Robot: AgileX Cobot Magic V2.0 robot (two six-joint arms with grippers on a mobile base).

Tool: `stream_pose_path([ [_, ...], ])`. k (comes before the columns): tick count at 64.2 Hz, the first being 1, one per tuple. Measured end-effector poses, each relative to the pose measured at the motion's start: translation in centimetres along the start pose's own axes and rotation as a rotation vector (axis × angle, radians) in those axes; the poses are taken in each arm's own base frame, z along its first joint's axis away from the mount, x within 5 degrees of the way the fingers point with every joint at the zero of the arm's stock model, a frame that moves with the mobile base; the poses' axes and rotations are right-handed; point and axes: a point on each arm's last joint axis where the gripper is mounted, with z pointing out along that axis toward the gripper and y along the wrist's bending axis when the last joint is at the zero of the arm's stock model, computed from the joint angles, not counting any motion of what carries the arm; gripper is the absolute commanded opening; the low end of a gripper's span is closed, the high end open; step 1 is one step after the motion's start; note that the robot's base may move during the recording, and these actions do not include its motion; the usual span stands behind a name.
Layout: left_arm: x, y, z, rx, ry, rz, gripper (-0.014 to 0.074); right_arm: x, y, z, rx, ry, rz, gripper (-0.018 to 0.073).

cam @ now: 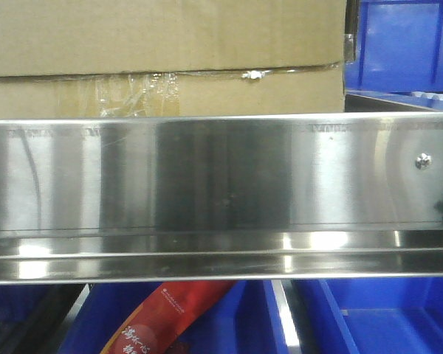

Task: Grab carton from right shelf to conveyor
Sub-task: 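Clamp the carton walls with both grippers and lift it off the shelf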

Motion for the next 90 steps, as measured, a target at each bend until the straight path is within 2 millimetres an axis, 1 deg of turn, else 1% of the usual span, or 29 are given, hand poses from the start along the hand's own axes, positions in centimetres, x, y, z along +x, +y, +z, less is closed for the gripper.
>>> stream_pose_path([
  [5,-0.5,0.1,1.0,-0.03,0.038,-0.015,0.0416,-1.1,0.0,1.5,0.01,0.012,0.007,0.0559],
  [10,-1.0,0.1,2.3,-0.054,0.055,-0.018,0.0416,-1.7,-0.2,3.8,0.033,0.033,0.022,0.0559],
  [16,-1.1,0.1,4.1,-0.08,0.087,-0.011,0.0416,-1.7,-0.6,6.2,0.072,0.071,0.038,0.0559],
  [23,-0.9,0.2,6.5,-0.125,0.135,-0.013,0.0416,-1.1,-0.8,9.0,0.091,0.13,0.047,0.0559],
  [29,-0.7,0.7,8.1,-0.143,0.17,-0.026,0.0416,-0.7,-0.9,10.7,0.099,0.166,0.049,0.0559],
  [40,-0.1,1.3,10.9,-0.167,0.23,-0.035,0.0416,-0.1,-1.2,13.2,0.109,0.216,0.049,0.0559],
  [47,0.2,1.4,12.0,-0.173,0.252,-0.034,0.0416,0.2,-1.3,14.3,0.115,0.238,0.049,0.0552],
  [50,0.2,1.4,12.2,-0.173,0.257,-0.034,0.0414,0.3,-1.4,14.5,0.117,0.242,0.05,0.0524],
  [53,0.3,1.4,12.4,-0.173,0.26,-0.033,0.0412,0.3,-1.4,14.6,0.118,0.244,0.05,0.0474],
  [59,0.3,1.4,12.6,-0.174,0.265,-0.033,0.0412,0.3,-1.6,14.6,0.121,0.244,0.055,0.03],
  [62,0.4,1.4,12.7,-0.174,0.267,-0.033,0.041,0.3,-1.6,14.6,0.121,0.244,0.055,0.0202],
  [64,0.4,1.4,12.8,-0.174,0.269,-0.032,0.0403,0.3,-1.7,14.6,0.123,0.244,0.056,0.0121],
  [65,0.3,1.4,12.8,-0.174,0.267,-0.033,0.0394,0.3,-1.7,14.6,0.123,0.244,0.056,0.0105],
  [66,0.4,1.4,12.9,-0.173,0.269,-0.033,0.039,0.3,-1.7,14.6,0.125,0.243,0.057,0.0058],
  [68,0.5,1.3,13.1,-0.17,0.276,-0.034,0.0368,0.3,-1.7,14.6,0.125,0.243,0.057,-0.0001],
  [71,0.5,1.3,13.4,-0.17,0.282,-0.033,0.03,0.3,-1.8,14.6,0.125,0.243,0.061,-0.0079],
  [72,0.6,1.3,13.5,-0.171,0.285,-0.035,0.0273,0.3,-1.8,14.6,0.127,0.245,0.06,-0.0088],
  [75,0.7,1.2,14.1,-0.166,0.292,-0.047,0.0176,0.3,-1.9,14.6,0.133,0.24,0.065,-0.0069],
  [76,0.7,1.2,14.1,-0.164,0.291,-0.051,0.0137,0.2,-1.9,14.6,0.131,0.238,0.067,-0.0066],
  [77,0.7,1.1,14.2,-0.162,0.29,-0.054,0.0077,0.2,-2.0,14.6,0.132,0.235,0.07,-0.0066],
  [78,0.6,1.1,14.1,-0.159,0.287,-0.058,0.0056,0.2,-2.0,14.6,0.132,0.235,0.069,-0.0066],
  [80,0.7,1.0,14.3,-0.154,0.287,-0.066,-0.0029,0.2,-2.0,14.5,0.129,0.231,0.072,-0.0068],
  [81,0.7,1.0,14.3,-0.155,0.287,-0.07,-0.0054,0.2,-2.0,14.5,0.129,0.231,0.074,-0.0068],
  [84,0.6,1.1,14.2,-0.16,0.283,-0.081,-0.0001,0.2,-2.0,14.5,0.129,0.231,0.074,-0.0068],
  [90,0.6,1.1,14.2,-0.16,0.281,-0.094,-0.002,0.1,-1.9,14.5,0.129,0.229,0.077,-0.0068],
])
